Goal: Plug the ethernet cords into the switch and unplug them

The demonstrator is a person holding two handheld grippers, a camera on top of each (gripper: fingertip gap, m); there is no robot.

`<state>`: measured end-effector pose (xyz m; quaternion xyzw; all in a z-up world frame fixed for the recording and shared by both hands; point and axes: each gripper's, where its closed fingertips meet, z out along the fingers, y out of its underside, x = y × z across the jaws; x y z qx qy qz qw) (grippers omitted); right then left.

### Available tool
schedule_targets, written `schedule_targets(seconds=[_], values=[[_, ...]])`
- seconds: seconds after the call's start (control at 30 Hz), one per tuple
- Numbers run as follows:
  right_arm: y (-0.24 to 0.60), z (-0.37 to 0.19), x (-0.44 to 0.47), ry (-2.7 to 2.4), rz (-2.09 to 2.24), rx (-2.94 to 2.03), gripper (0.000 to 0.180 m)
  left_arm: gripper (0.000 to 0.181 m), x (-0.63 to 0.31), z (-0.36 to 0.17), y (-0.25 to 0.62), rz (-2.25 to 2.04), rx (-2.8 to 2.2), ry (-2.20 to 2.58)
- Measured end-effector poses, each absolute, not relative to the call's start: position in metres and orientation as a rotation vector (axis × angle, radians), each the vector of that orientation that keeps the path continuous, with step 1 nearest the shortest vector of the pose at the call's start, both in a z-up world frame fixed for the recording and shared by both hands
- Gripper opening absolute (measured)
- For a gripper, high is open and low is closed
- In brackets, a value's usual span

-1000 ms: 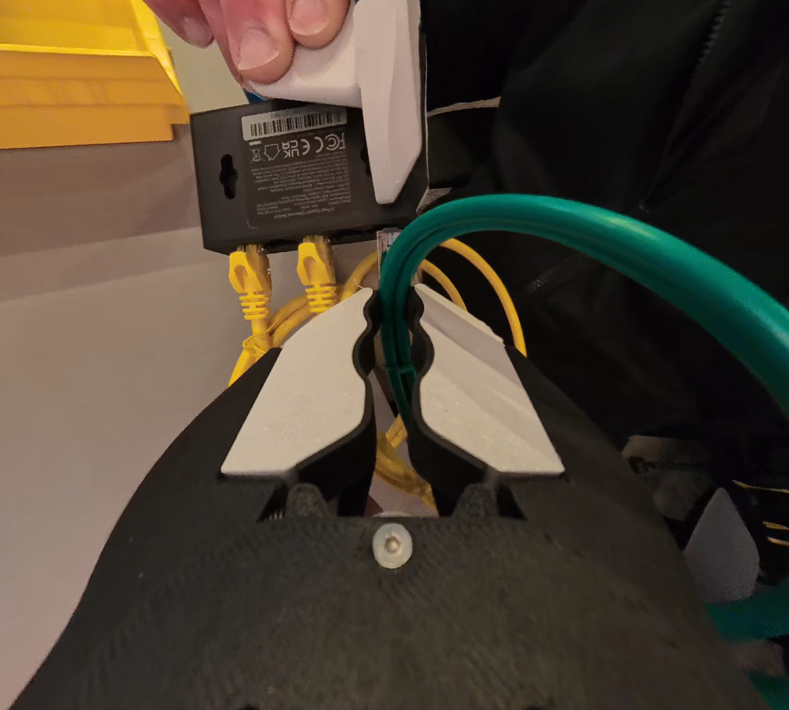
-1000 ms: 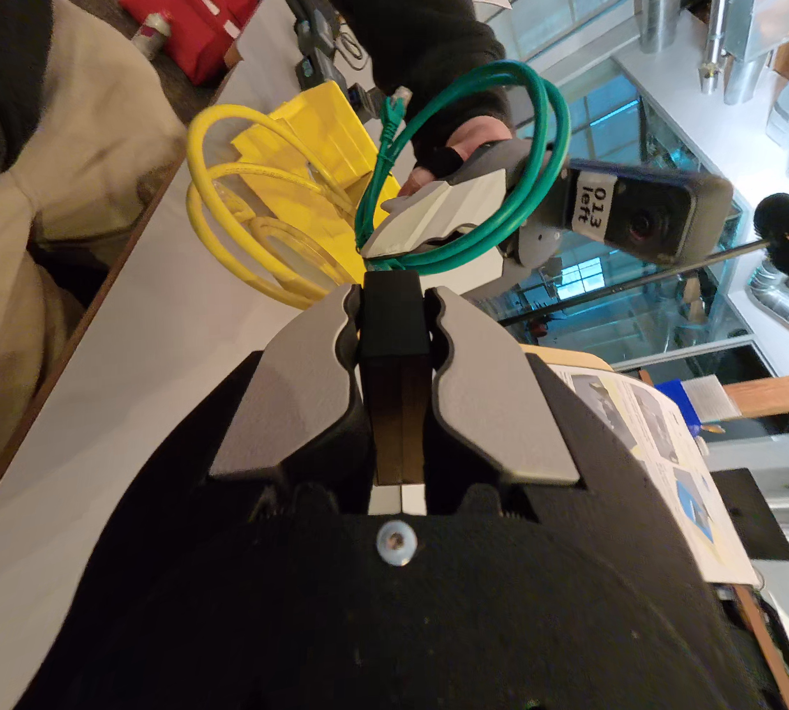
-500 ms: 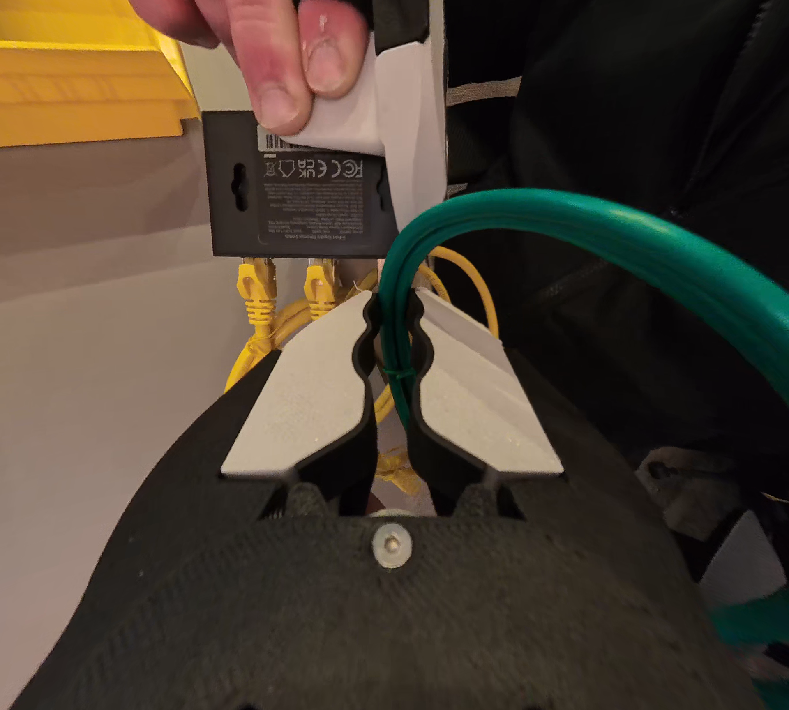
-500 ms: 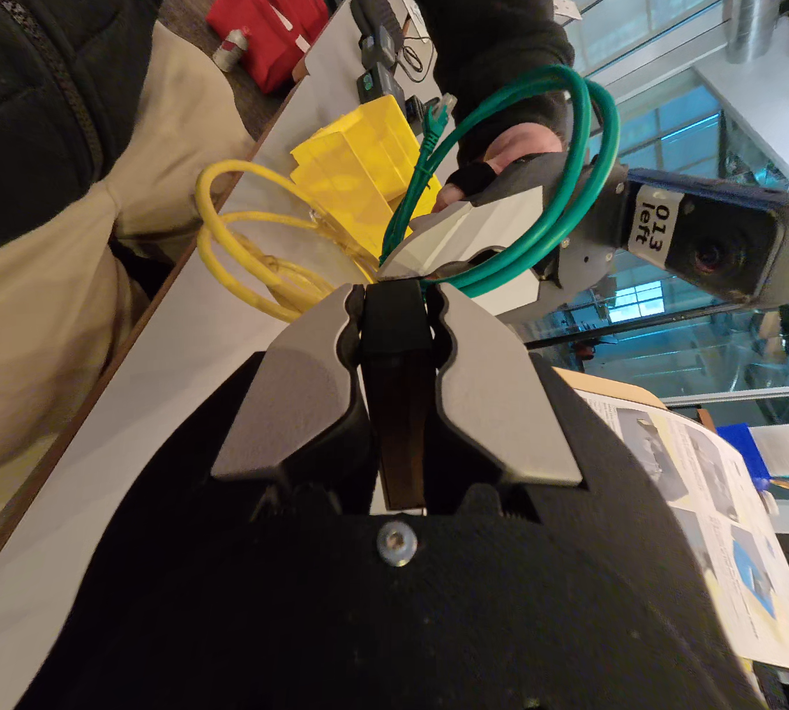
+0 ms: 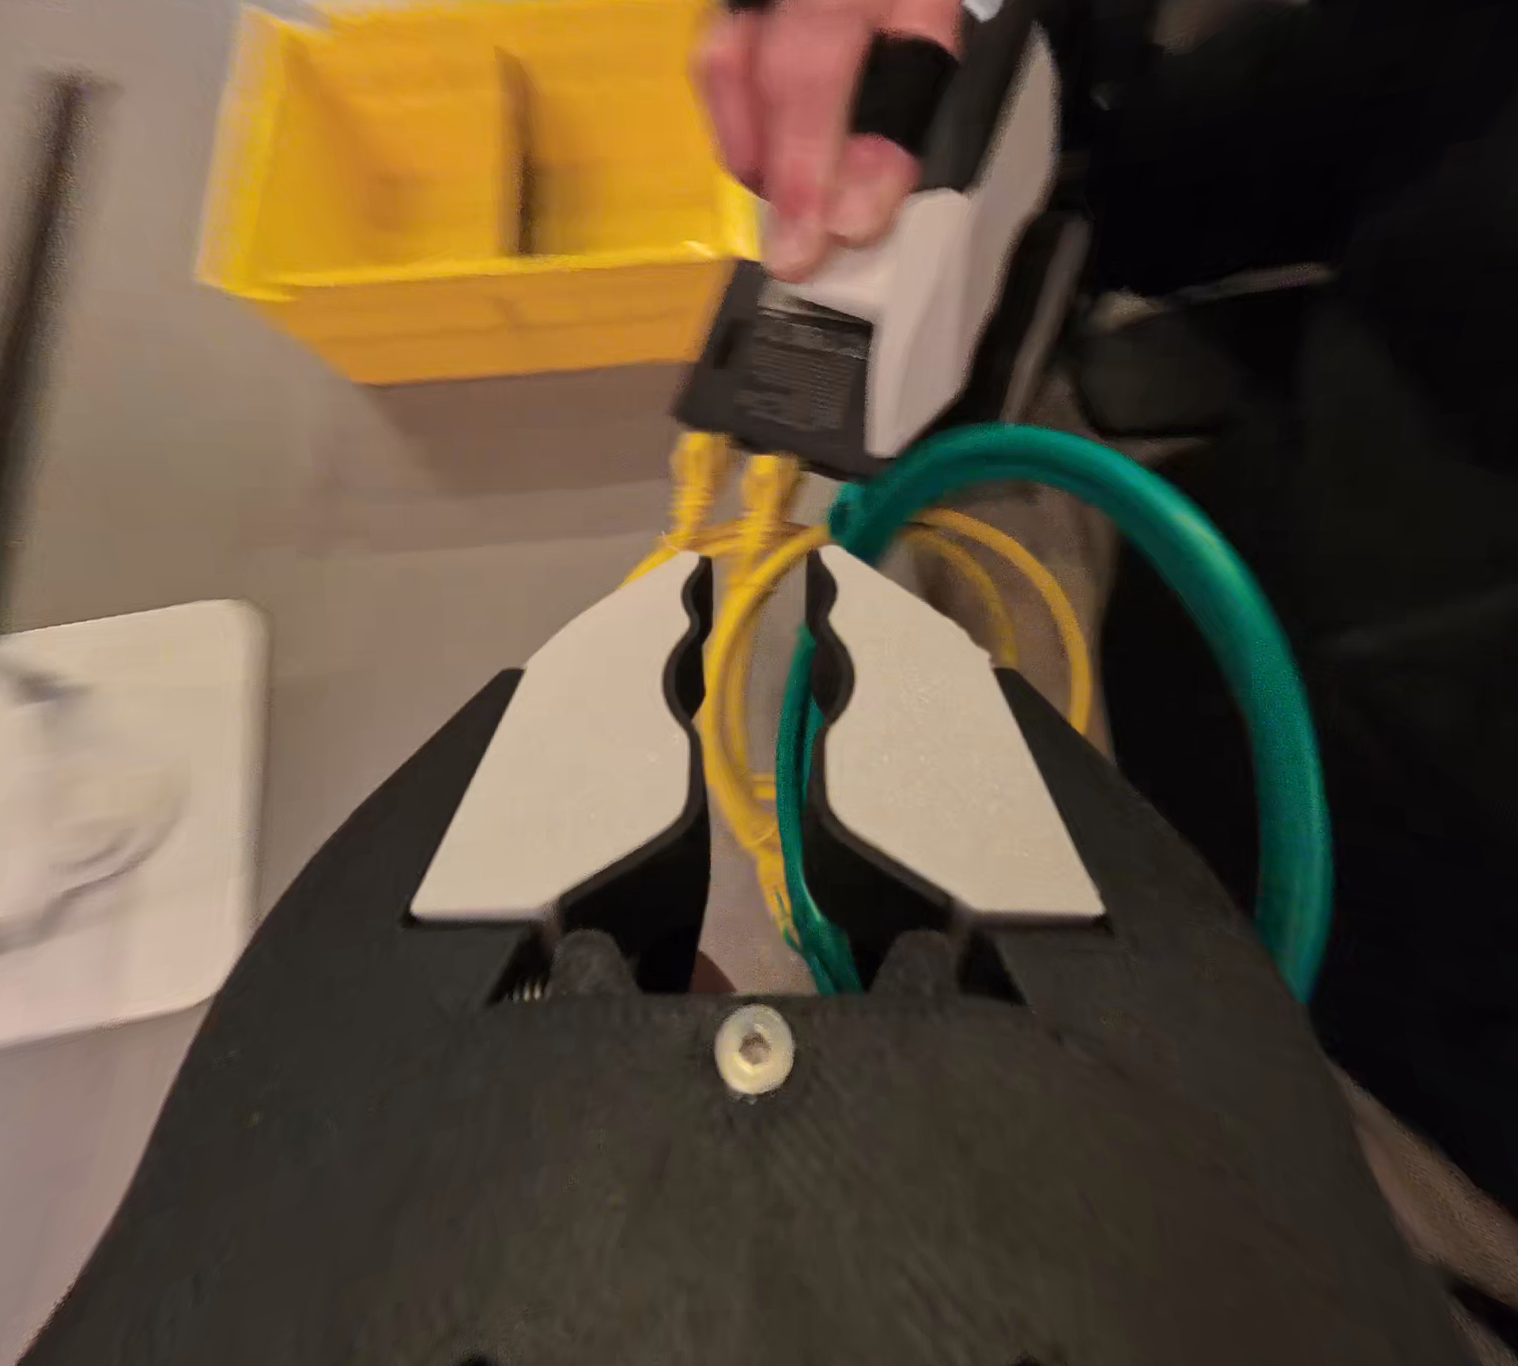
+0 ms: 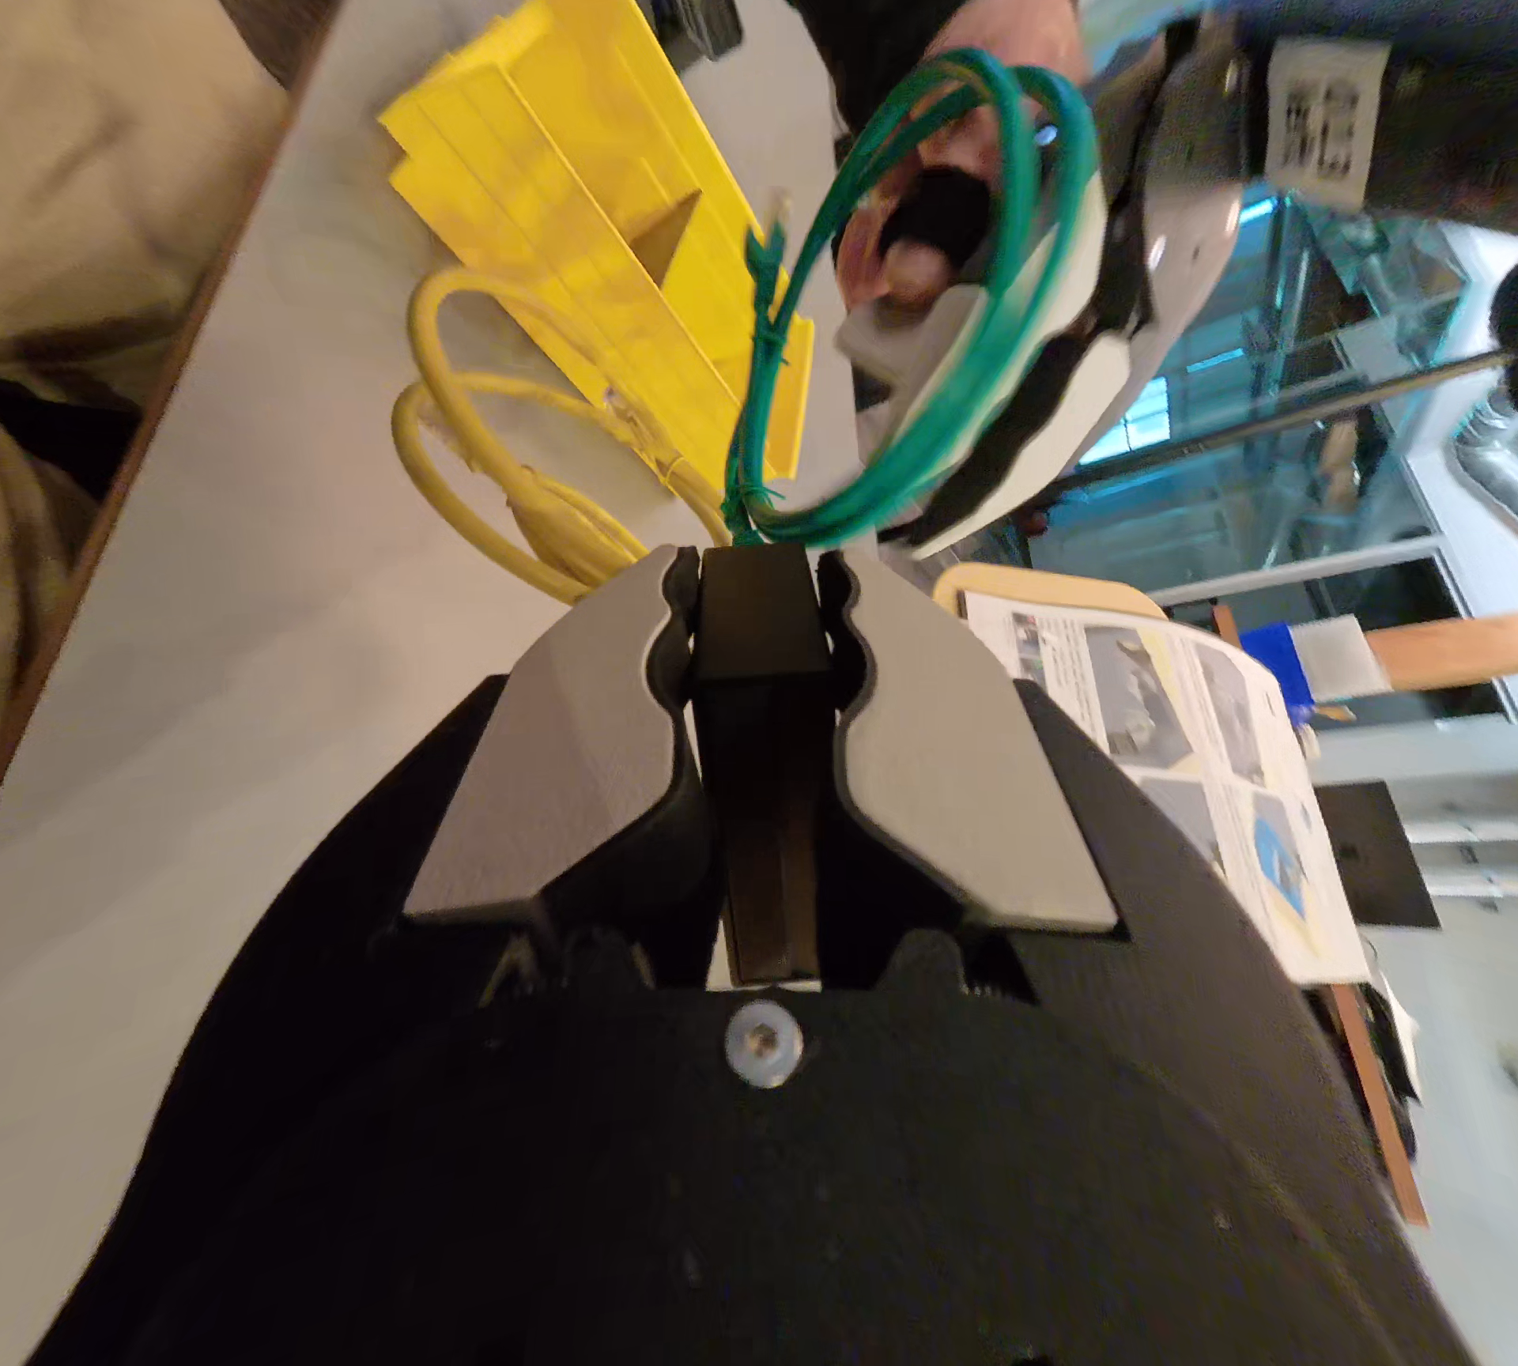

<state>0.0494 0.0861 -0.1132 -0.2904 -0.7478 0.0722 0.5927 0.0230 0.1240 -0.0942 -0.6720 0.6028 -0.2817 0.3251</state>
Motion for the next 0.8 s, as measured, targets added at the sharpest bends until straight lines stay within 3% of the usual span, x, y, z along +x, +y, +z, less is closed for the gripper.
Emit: schedule_targets(seconds=[0.03,0.2,0.3,0.53,0.8], values=[[0.091,-0.11,0.052,-1.721,0.152,-0.699,0.029,0.019,0.014,-0.074,0.141,-0.701,-1.73,1.453],[0.132,-0.095,0.079,-1.647,0.0,-0.841,0.029,0.008,-0.071,0.008,0.189,-0.351,-1.599,0.943],[0.17,-0.081,0.107,-1.57,-0.111,-0.945,0.029,0.007,-0.095,0.014,0.173,-0.322,-1.573,0.882],[0.289,-0.064,0.214,-1.263,-0.452,-1.227,0.028,0.009,-0.108,-0.076,0.141,-0.09,-1.707,1.0],[0.358,-0.172,0.297,-1.227,-0.68,-1.482,0.028,0.008,-0.113,-0.138,0.128,-0.218,-1.819,0.932]])
